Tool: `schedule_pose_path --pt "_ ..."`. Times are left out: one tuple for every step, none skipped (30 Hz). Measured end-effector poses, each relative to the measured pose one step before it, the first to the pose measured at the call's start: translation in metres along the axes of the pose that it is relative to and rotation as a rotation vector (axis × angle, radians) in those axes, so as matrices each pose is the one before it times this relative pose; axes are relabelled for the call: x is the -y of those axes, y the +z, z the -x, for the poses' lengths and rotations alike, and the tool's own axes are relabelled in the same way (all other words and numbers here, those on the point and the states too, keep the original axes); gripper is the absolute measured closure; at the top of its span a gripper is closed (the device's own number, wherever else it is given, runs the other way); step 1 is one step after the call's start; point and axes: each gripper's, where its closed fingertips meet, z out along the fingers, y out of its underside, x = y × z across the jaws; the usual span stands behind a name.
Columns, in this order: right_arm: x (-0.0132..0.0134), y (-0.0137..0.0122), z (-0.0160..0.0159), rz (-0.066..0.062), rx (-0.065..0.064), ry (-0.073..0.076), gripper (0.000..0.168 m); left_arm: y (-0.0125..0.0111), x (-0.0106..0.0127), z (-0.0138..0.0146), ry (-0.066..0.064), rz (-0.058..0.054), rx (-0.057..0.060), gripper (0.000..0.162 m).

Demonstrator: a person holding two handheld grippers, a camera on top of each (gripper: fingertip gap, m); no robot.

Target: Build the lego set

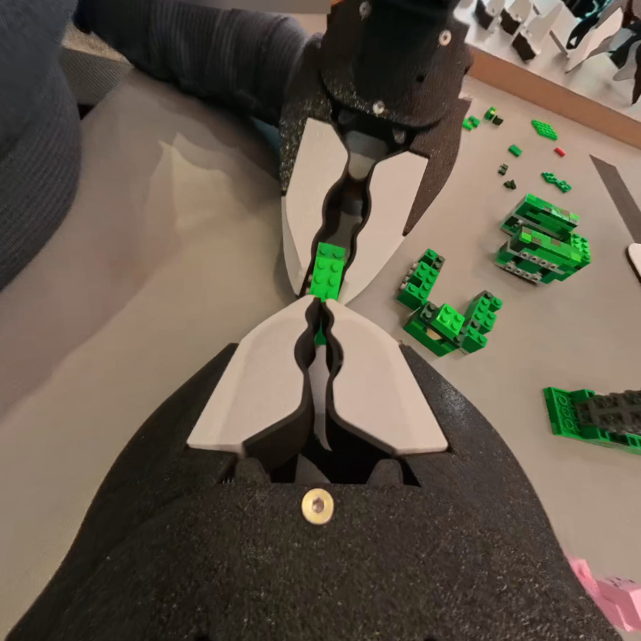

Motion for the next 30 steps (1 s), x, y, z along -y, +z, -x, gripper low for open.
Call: schedule_pose_path --pt "-0.00028 0.00004 -0.00114 0.0034 -0.0047 0.0046 0.168 0.00011 -0.00007 -0.00029 0.0014 0.0008 -0.0008 0.143" --pt "-0.00212 0.00003 -0.00154 0.0162 -0.0101 -0.0069 0.168 -0.00032 -0.00005 -0.00007 -0.0064 -0.0007 -0.0053 0.143" --pt "-0.00191 -0.00004 -0.00235 0.0148 -0.0210 -0.0132 0.162 -0.00009 -0.00015 -0.00008 -0.0061 0.0001 -0.0041 0.143" --pt "-0.00160 -0.00020 0.00014 0.0130 -0.0037 -0.0050 0.152 -0.00002 -0.00003 -0.00004 -0.0006 0.0001 -0.0007 0.143" --pt "-0.00186 -0.00006 0.00320 0.0164 0.0255 0.0152 0.147 0.00013 -0.00004 0.00000 0.0011 0.0002 0.0001 0.143" --pt "-0.00187 0.00020 0.00355 0.0165 0.0338 0.0308 0.146 -0.00002 -0.00004 -0.00014 0.0000 0.0003 -0.0011 0.143" --pt "-0.00184 0.00056 0.00159 0.0117 0.0226 0.0291 0.146 0.00005 0.00001 0.00000 -0.0011 0.0001 -0.0011 0.143" --pt "-0.00185 0.00068 -0.00016 0.0099 0.0069 0.0144 0.147 -0.00002 -0.00004 0.00005 -0.0006 0.0001 -0.0008 0.143" --pt "-0.00149 0.00039 -0.00092 0.0048 -0.0049 -0.0023 0.150 0.00001 0.00001 -0.00008 0.0004 0.0000 -0.0001 0.143" --pt "-0.00065 -0.00003 -0.00004 0.0006 -0.0027 -0.0072 0.152 0.00006 -0.00008 0.00006 0.0011 0.0001 0.0006 0.143" --pt "0.00011 0.00000 0.00002 0.0017 0.0007 -0.0001 0.152 0.00001 0.00002 -0.00006 0.0013 0.0000 0.0003 0.143" --pt "-0.00005 0.00000 0.00008 0.0019 0.0033 0.0057 0.152 0.00000 -0.00001 -0.00010 0.0010 0.0003 0.0002 0.143" --pt "0.00005 -0.00005 0.00002 -0.0020 0.0038 0.0057 0.152 0.00000 -0.00001 -0.00006 0.0003 0.0001 -0.0007 0.143" --pt "0.00006 -0.00018 -0.00015 -0.0027 0.0023 0.0031 0.152 0.00011 -0.00008 0.00004 0.0002 0.0005 0.0001 0.143" --pt "0.00034 -0.00004 -0.00022 -0.0026 -0.0015 -0.0032 0.152 0.00010 -0.00010 0.00014 -0.0002 0.0006 0.0011 0.143" --pt "0.00207 0.00003 -0.00046 -0.0124 -0.0071 -0.0063 0.152 -0.00003 -0.00005 0.00016 -0.0006 0.0002 0.0001 0.143" --pt "0.00374 -0.00032 -0.00046 -0.0221 -0.0083 -0.0040 0.148 -0.00002 -0.00004 0.00001 -0.0005 0.0002 -0.0004 0.143" --pt "0.00240 -0.00020 0.00034 -0.0112 0.0012 0.0015 0.150 0.00005 0.00001 0.00005 -0.0004 0.0002 -0.0003 0.143" --pt "-0.00013 0.00027 0.00004 0.0038 0.0023 0.0044 0.152 -0.00001 -0.00002 0.00000 0.0001 0.0002 0.0000 0.143" --pt "-0.00032 0.00014 -0.00092 0.0019 -0.0058 -0.0013 0.154 -0.00001 -0.00003 -0.00010 0.0001 0.0003 -0.0001 0.143" --pt "-0.00004 -0.00006 -0.00007 -0.0013 -0.0021 -0.0062 0.155 0.00004 0.00000 0.00006 -0.0003 0.0004 -0.0002 0.143" --pt "-0.00006 0.00001 0.00000 0.0005 -0.0016 -0.0029 0.155 0.00002 -0.00016 0.00007 -0.0003 0.0005 0.0000 0.143" --pt "-0.00003 0.00002 0.00005 0.0023 0.0001 -0.0002 0.155 -0.00002 -0.00003 -0.00005 0.0004 0.0003 0.0002 0.143" --pt "-0.00014 -0.00019 -0.00011 0.0033 -0.0005 -0.0013 0.155 0.00004 -0.00001 0.00009 0.0002 0.0005 0.0005 0.143" --pt "-0.00007 -0.00011 -0.00003 0.0028 -0.0019 -0.0032 0.155 0.00010 -0.00009 0.00009 -0.0005 0.0004 0.0001 0.143" --pt "-0.00022 -0.00013 -0.00039 0.0028 -0.0043 -0.0030 0.154 -0.00002 -0.00004 -0.00003 -0.0002 0.0003 -0.0001 0.143" --pt "-0.00010 -0.00023 -0.00081 0.0011 -0.0066 -0.0005 0.152 0.00000 -0.00001 -0.00002 0.0006 0.0002 0.0003 0.143" --pt "-0.00028 -0.00034 0.00005 0.0023 0.0019 0.0031 0.151 0.00009 -0.00011 0.00002 0.0002 0.0007 -0.0001 0.143" --pt "-0.00019 -0.00007 0.00095 0.0022 0.0096 0.0089 0.153 -0.00007 0.00007 -0.00002 -0.0001 0.0001 -0.0001 0.143" --pt "0.00003 0.00019 0.00046 0.0019 0.0062 0.0086 0.154 -0.00003 -0.00005 0.00005 -0.0003 0.0003 -0.0003 0.143"
